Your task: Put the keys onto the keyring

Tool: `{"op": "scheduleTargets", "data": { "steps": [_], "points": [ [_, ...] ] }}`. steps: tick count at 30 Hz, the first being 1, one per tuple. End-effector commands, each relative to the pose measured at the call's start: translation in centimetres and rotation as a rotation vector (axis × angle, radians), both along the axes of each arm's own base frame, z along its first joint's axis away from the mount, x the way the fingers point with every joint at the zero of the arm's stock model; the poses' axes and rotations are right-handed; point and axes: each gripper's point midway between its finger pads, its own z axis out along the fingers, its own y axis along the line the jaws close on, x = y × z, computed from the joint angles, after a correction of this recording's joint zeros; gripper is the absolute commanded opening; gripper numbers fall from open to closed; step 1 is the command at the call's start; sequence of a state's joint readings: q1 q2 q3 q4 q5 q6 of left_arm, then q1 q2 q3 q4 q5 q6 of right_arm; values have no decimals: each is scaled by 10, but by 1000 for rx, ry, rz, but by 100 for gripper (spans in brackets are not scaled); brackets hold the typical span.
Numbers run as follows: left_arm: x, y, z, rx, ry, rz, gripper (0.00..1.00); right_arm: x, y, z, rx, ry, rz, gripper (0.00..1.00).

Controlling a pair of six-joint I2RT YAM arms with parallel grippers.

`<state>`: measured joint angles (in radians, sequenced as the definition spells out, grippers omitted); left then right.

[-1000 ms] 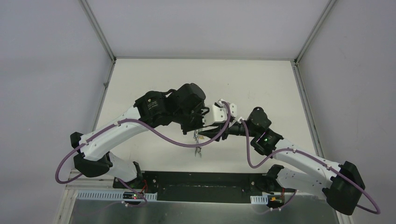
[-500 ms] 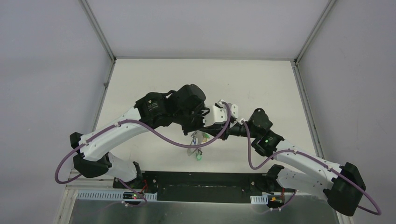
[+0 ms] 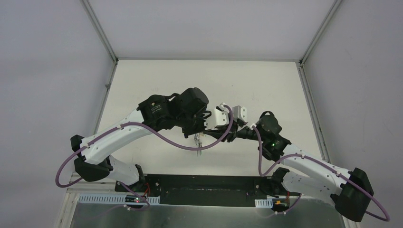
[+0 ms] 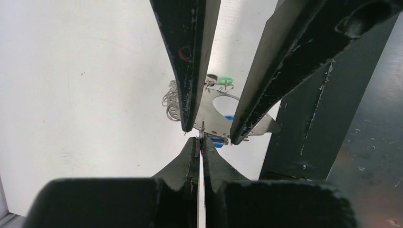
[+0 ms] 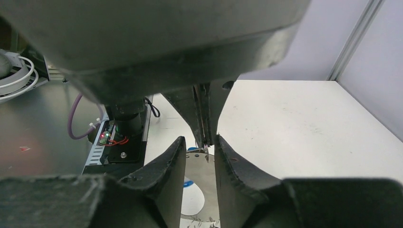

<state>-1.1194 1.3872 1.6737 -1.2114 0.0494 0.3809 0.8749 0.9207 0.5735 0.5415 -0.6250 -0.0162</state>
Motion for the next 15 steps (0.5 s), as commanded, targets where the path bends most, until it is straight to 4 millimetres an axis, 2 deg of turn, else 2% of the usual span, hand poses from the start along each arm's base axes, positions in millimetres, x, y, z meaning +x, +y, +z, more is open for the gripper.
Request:
{"op": "scheduleTargets", "data": {
  "steps": [1,4,8,15],
  "points": [
    [2,0,15,-54,-40,7,0,-6,1,19,51,-40,33,32],
    [2,-1,16,-59,-42,7,0,-6,4,13,36,-26,40,36],
    [1,-3,18,-70,-41,0,0,-2,6,6,24,-12,27,35],
    [-1,-4,18,-83,-32,-14,0,2,7,4,29,-12,14,26]
  ]
}}
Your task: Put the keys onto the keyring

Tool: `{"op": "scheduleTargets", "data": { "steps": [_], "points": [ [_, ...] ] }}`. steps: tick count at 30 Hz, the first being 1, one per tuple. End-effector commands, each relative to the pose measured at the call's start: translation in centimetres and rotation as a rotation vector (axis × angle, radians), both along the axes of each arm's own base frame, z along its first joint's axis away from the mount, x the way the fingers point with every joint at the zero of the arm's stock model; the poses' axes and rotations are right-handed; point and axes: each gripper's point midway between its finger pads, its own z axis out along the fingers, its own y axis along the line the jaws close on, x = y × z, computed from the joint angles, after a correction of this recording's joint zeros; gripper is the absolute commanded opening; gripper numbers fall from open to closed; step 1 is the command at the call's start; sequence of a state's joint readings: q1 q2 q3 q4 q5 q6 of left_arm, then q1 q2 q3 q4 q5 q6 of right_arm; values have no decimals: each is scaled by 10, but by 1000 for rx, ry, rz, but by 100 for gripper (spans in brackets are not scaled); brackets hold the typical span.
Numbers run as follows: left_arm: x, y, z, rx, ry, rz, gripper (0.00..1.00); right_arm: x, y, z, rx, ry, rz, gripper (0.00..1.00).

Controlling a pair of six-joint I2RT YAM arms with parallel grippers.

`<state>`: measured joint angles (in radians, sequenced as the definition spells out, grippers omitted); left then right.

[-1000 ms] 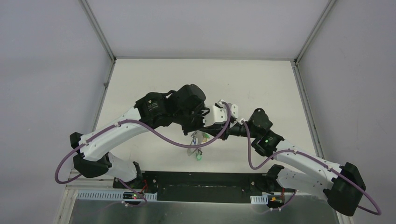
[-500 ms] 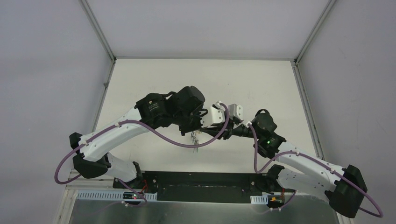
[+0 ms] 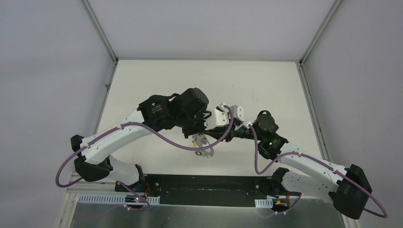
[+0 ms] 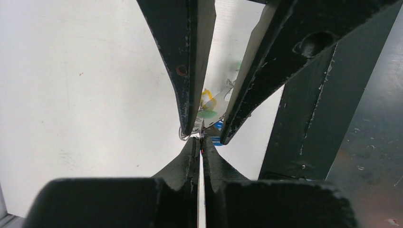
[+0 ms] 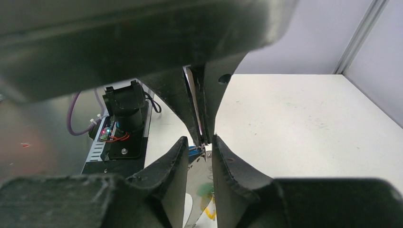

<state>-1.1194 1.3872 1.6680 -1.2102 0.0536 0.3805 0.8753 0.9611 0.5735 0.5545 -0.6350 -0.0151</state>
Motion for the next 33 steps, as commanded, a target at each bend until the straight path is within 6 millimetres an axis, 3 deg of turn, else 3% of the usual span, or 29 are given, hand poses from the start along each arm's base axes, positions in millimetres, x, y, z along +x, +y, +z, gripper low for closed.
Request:
{"op": "scheduleTargets", "data": {
  "steps": [1,9,19,24,29,33],
  "points": [
    [-1,-5,20,-89,-37,-14,0,0,2,13,49,-28,2,26],
    [-4,-8,27,-126,-38,-31,0,2,2,5,37,-14,-9,31],
    [-8,-11,38,-200,-47,-41,0,1,2,3,37,-17,-1,24],
    [-10,-13,35,-197,-34,-52,0,0,3,7,41,-22,9,16],
    [-10,-15,35,-199,-32,-63,0,-1,3,7,42,-23,11,14],
    [-12,-15,35,-202,-26,-68,0,-1,4,5,34,-18,14,1]
  ]
}}
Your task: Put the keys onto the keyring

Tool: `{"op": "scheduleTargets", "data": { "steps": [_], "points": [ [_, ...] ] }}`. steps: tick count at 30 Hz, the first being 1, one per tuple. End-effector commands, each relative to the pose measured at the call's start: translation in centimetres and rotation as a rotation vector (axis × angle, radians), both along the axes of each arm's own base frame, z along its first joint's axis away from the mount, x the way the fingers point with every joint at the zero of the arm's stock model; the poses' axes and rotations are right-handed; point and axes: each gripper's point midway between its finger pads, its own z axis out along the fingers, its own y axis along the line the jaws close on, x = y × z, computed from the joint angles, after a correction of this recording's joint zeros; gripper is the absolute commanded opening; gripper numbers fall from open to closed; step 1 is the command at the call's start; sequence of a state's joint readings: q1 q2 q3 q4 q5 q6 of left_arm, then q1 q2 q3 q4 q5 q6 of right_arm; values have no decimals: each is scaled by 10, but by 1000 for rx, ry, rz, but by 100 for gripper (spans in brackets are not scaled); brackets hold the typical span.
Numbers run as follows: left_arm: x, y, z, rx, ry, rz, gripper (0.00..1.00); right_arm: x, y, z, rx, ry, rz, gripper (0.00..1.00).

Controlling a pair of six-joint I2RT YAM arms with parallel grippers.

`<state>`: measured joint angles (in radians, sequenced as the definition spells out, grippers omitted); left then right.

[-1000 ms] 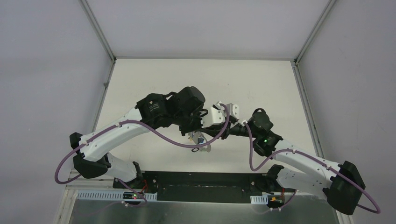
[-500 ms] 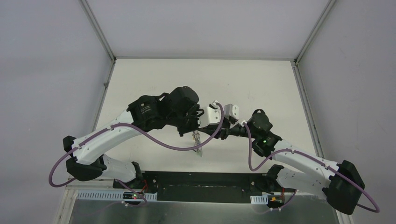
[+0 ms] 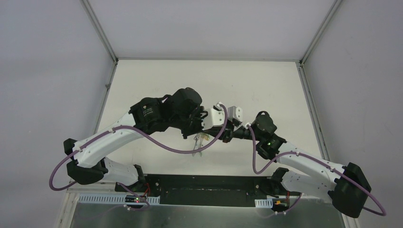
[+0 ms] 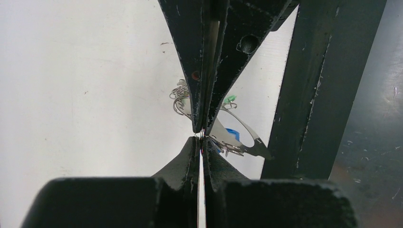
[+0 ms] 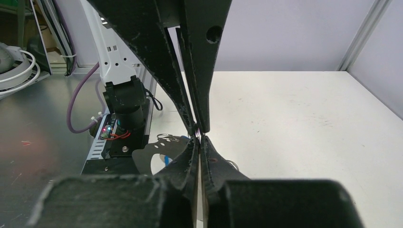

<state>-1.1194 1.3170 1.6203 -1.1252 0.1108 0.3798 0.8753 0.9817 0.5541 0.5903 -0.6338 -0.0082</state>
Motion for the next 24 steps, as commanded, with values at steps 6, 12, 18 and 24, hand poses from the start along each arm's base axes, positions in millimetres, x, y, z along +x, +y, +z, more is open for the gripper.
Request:
{"op": "scheduleTargets", "data": {
  "steps": [6,12,18,24],
  "points": [
    [-3,-8,20,-94,-22,-25,0,-2,1,15,41,-29,8,0],
    [-11,-11,45,-240,-38,-36,27,-3,-5,23,63,-42,-11,0],
    [-14,-7,70,-461,-83,5,52,-11,-11,29,74,-55,3,0],
    [-16,6,64,-571,-106,35,55,-15,-19,29,83,-60,-8,0]
  ]
}}
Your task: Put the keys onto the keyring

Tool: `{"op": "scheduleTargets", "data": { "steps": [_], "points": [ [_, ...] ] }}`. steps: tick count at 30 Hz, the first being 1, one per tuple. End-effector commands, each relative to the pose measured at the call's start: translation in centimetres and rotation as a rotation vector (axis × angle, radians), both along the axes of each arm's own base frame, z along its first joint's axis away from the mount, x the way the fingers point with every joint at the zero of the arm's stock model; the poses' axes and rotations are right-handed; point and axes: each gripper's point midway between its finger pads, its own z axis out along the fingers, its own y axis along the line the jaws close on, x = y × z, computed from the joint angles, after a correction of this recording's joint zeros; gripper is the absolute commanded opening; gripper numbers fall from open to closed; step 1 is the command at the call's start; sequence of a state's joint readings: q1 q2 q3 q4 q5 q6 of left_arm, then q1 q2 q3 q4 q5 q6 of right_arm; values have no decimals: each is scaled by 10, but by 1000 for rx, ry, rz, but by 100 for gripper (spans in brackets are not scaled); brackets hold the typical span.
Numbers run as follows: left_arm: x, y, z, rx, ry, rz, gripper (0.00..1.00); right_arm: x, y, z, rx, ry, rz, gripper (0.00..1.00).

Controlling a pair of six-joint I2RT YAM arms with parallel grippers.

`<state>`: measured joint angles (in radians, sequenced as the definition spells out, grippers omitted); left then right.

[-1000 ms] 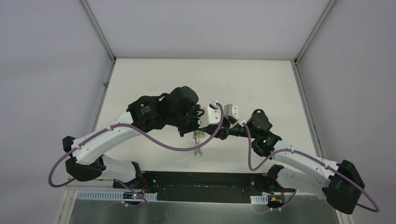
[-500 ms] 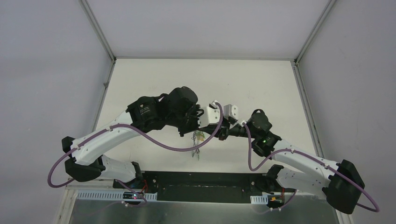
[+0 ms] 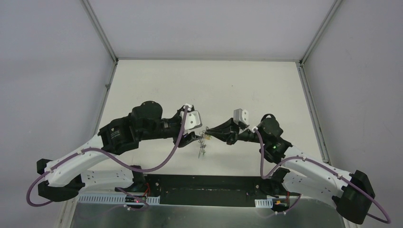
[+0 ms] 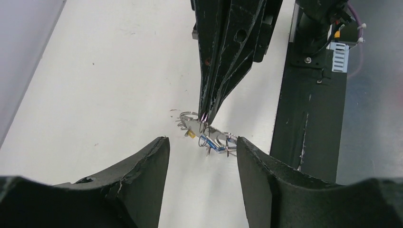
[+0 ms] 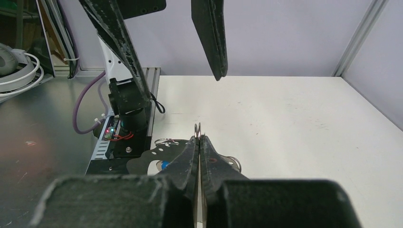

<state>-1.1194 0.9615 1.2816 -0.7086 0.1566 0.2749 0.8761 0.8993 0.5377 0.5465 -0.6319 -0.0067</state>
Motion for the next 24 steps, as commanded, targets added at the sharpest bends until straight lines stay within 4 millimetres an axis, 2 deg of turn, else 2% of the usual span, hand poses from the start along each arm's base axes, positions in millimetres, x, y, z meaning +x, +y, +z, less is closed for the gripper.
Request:
{"op": "scheduleTargets", "data": {
  "steps": [1,3,5,8,12,17,21,24],
  "points": [
    [0,-3,12,-144,-20,7,54,-7,-9,20,67,-48,-8,0],
    [-2,-1,-3,-138,1,-21,52,-9,-12,20,70,-50,-11,0],
    [5,3,-13,-152,41,-24,51,-10,-14,20,72,-52,-10,0],
    [12,6,-20,-194,90,-62,49,-12,-15,20,71,-53,-6,0],
    [7,-4,-22,-224,116,-160,45,-12,-15,21,71,-52,-8,0],
    [-7,-15,-15,-238,127,-286,38,-9,-14,22,71,-50,-16,0],
    [-9,-18,-17,-233,147,-308,26,-8,-13,24,73,-51,-16,0],
    [-6,-17,-23,-218,152,-287,23,-8,-13,26,76,-53,-18,0]
  ]
}}
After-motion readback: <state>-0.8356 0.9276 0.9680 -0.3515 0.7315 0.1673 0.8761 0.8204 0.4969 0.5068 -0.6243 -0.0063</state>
